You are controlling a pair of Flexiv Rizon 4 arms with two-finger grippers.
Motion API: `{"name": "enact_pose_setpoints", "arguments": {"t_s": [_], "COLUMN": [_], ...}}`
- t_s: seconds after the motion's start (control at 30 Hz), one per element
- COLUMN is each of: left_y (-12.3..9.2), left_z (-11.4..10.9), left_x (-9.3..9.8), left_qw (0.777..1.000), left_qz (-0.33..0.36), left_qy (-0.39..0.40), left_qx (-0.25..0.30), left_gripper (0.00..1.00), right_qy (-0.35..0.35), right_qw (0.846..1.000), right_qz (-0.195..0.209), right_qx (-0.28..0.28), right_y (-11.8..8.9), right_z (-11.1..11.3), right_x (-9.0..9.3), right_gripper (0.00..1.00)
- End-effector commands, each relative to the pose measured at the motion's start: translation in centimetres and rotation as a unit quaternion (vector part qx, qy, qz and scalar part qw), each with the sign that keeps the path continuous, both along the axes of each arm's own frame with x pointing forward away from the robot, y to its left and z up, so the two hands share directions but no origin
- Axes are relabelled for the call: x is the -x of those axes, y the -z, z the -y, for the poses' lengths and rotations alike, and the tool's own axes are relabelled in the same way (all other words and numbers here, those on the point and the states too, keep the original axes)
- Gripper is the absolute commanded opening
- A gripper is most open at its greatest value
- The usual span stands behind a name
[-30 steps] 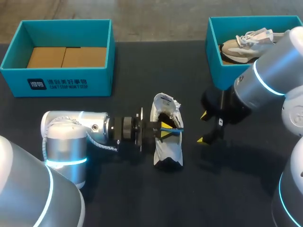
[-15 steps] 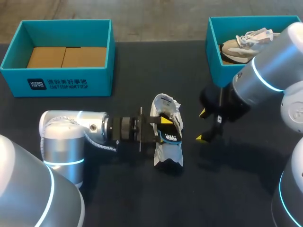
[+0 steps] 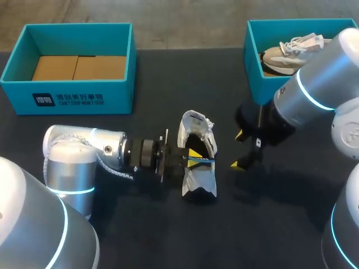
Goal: Take the shoe out of the shoebox, open the shoe tongue, remove and reinsert the insole, then place the shoe into the shoebox
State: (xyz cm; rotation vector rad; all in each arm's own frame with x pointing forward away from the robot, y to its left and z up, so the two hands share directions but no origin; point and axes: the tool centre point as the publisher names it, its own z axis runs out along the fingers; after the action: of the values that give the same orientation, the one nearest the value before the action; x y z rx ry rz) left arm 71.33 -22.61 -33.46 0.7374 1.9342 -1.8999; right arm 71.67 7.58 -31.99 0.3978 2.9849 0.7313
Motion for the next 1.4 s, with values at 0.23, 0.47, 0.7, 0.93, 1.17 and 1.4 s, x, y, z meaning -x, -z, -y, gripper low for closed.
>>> {"name": "enact_pose_setpoints", "arguments": {"t_s": [0.23,0.47,0.7,0.93,1.17,1.4], "left_y": [0.4,1.5,0.7,-0.9,-0.8,0.2], "left_z": [0.2,-0.1,-0.2,0.1,0.1,-0.1], "left_x": [-1.0,-1.1,-1.0,-0.6,0.2,0.1], "left_qw": [1.0,0.999,1.0,1.0,1.0,0.999], "left_qz": [-0.001,-0.007,-0.005,0.007,0.004,0.0], "left_qy": [-0.009,-0.013,-0.021,-0.016,0.003,0.016], "left_qx": [-0.028,-0.034,-0.016,-0.004,-0.017,-0.034], "left_gripper": [0.0,0.0,0.63,0.58,0.42,0.0], "right_qy": [0.001,0.0,-0.003,-0.002,-0.003,-0.003], "right_qw": [1.0,1.0,1.0,1.0,1.0,1.0], "right_qz": [-0.001,-0.002,-0.002,0.001,0.004,0.005], "right_qx": [0.001,0.002,0.003,0.002,0.0,-0.002], "right_y": [0.4,0.6,0.5,0.4,0.4,0.5], "right_z": [-0.2,-0.3,-0.4,-0.3,-0.2,0.0], "right_x": [0.0,-0.1,-0.2,-0.2,-0.2,-0.1], "right_gripper": [1.0,1.0,1.0,1.0,1.0,1.0]}}
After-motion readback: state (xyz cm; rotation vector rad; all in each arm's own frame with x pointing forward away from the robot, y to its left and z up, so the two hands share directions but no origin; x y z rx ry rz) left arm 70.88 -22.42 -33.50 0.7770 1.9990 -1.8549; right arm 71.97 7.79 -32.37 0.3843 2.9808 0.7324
